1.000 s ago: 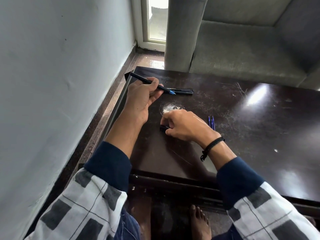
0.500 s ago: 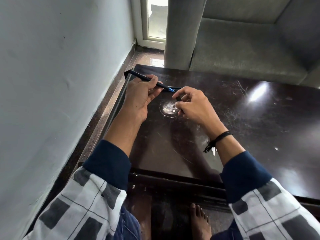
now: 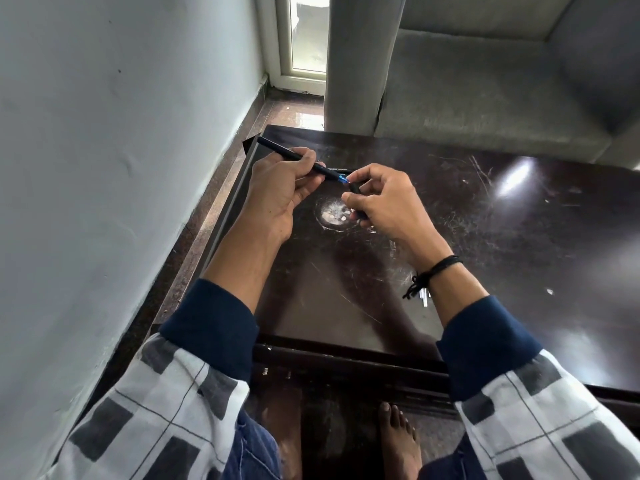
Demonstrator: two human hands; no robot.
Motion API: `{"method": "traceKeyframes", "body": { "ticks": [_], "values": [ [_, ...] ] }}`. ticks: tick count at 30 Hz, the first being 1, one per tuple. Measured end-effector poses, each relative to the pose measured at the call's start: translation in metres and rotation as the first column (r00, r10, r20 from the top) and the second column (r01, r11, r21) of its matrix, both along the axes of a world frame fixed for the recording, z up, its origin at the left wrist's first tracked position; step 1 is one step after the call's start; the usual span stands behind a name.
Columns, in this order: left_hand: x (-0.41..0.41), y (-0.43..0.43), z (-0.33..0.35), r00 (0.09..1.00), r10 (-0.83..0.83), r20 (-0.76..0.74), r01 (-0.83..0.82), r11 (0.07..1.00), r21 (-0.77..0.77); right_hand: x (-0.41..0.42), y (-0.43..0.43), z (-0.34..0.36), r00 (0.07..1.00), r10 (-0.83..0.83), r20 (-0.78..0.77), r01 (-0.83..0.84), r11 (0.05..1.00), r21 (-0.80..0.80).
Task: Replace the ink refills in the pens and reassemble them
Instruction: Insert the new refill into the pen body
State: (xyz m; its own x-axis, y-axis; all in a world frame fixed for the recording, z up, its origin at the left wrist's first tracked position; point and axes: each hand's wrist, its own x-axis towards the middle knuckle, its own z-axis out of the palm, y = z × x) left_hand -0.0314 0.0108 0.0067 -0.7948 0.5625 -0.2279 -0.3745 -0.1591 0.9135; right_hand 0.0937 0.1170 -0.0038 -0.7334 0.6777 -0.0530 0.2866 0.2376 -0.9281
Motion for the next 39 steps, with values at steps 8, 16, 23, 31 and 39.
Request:
{"method": "traceKeyframes", "body": {
  "ticks": [8, 16, 23, 31, 39],
  "values": [
    [0.001, 0.001, -0.001, 1.0, -0.006, -0.004, 0.006, 1.0, -0.02, 0.0, 0.003, -0.002, 1.0, -0.015, -0.011, 0.016, 0.999, 0.033],
    [0.003, 0.0, 0.0, 1.0, -0.007, -0.015, 0.006, 1.0, -0.022, 0.0, 0.005, -0.004, 1.0, -0.018, -0.025, 0.019, 0.999, 0.044],
    [0.005, -0.001, 0.002, 1.0, -0.002, -0.023, 0.001, 1.0, -0.028, -0.002, 0.007, -0.008, 1.0, -0.009, 0.006, 0.008, 0.994, 0.11],
    [0.006, -0.002, 0.003, 1.0, -0.016, -0.015, 0.015, 0.999, -0.034, -0.003, 0.007, -0.009, 1.0, 0.008, 0.015, -0.009, 0.995, 0.103],
    [0.006, -0.002, 0.003, 0.999, -0.034, -0.024, 0.033, 0.999, -0.037, -0.003, 0.008, -0.011, 1.0, 0.0, 0.015, -0.002, 0.993, 0.119]
  ]
}}
